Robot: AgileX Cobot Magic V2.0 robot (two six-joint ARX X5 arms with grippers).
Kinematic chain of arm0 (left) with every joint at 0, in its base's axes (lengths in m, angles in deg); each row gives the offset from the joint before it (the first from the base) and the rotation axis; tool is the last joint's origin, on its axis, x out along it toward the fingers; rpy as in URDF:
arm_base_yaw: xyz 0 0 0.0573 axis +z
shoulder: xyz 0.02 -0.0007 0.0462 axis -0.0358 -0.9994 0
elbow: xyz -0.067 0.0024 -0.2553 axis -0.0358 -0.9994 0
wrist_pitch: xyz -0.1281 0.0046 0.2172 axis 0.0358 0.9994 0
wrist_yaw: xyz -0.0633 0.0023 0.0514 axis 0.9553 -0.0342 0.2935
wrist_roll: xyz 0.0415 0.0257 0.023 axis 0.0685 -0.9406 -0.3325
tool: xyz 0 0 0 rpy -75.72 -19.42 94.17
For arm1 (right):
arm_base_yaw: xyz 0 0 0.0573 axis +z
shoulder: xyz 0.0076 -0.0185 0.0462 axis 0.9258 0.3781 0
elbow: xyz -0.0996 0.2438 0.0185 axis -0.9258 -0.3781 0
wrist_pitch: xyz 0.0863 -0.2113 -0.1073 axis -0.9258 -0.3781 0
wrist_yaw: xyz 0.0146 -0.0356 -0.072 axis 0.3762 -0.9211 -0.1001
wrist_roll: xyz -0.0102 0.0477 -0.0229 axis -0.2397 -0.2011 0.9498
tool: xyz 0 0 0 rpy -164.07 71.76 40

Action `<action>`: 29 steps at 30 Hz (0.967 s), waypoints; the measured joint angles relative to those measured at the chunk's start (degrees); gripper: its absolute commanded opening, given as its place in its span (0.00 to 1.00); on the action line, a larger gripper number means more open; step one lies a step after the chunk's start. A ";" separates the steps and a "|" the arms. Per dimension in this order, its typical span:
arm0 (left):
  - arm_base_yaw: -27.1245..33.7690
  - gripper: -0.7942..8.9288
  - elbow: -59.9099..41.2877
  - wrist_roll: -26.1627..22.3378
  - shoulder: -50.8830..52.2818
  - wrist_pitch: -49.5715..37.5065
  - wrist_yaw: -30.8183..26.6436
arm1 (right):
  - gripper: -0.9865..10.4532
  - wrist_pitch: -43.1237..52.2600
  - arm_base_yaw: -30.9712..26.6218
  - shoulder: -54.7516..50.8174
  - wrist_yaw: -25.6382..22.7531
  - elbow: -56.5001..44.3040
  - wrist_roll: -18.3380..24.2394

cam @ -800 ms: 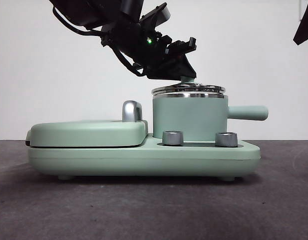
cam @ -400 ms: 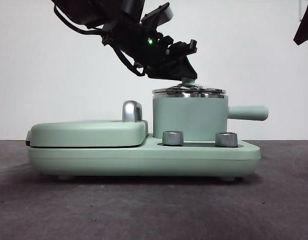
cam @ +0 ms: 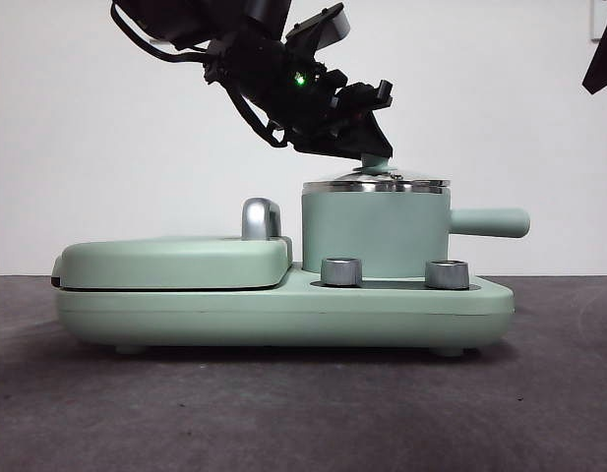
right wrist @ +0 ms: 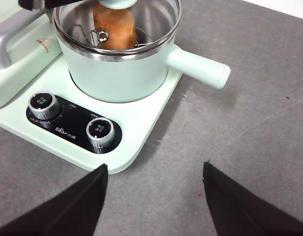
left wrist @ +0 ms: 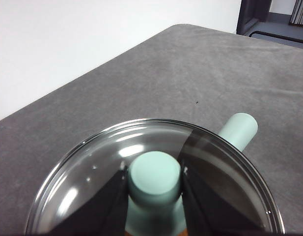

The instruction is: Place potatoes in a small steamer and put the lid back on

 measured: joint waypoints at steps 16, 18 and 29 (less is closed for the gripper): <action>0.00 0.09 0.24 -0.07 0.66 2.03 -0.63 | 0.36 -0.02 0.00 0.00 0.00 0.00 0.00; 0.00 0.09 0.42 -0.11 0.76 2.71 -0.63 | 0.36 -0.02 0.00 0.00 0.00 0.00 0.00; 0.00 0.09 0.42 -0.24 1.62 3.93 -0.63 | 0.36 -0.04 0.00 0.00 0.00 0.00 0.00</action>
